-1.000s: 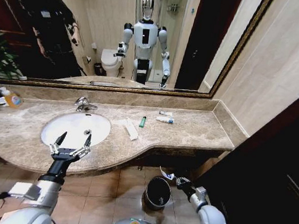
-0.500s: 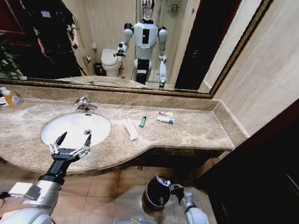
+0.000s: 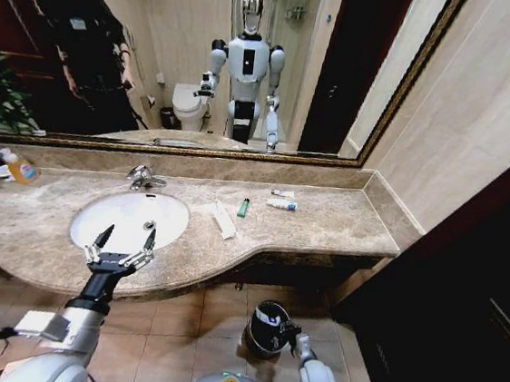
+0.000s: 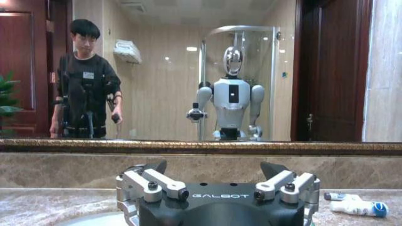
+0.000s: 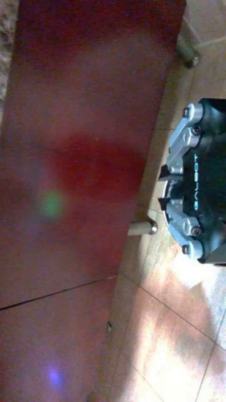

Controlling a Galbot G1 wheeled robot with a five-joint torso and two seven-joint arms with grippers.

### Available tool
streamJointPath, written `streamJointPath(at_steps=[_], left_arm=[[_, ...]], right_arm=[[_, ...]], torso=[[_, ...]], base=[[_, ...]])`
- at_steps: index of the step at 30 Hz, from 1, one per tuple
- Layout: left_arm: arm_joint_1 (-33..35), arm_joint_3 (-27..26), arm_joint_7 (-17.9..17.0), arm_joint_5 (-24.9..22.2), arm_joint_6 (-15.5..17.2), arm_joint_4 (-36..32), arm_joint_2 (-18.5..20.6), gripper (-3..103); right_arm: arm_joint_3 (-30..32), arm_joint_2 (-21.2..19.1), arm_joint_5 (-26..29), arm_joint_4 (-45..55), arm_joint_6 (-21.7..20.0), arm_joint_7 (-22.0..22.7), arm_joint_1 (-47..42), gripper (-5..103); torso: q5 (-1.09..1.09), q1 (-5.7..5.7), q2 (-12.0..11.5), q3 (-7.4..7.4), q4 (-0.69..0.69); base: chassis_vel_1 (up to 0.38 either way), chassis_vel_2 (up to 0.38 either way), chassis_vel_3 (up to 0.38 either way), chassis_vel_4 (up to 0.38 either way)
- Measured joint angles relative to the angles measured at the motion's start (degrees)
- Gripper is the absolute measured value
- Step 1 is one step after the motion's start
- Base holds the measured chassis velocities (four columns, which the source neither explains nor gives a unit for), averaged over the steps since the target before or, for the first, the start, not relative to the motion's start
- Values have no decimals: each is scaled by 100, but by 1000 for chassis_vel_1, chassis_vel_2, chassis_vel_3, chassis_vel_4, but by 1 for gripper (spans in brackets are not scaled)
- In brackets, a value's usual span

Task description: Pick up the trash from the sink and place it in the trash bin.

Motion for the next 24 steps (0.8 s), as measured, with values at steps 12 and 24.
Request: streamJointPath(at_steps=[12,24], left_arm=[[0,0,0,0,0,0,0,100],[0,0,0,0,0,0,0,100]], right_arm=[[-5,62,-23,-71,23,178,23,61],[-33,-4,63,-13,22,196,-34,99]], torso=[[0,0,0,0,0],[0,0,0,0,0]], base=[[0,0,0,0],[0,0,0,0]])
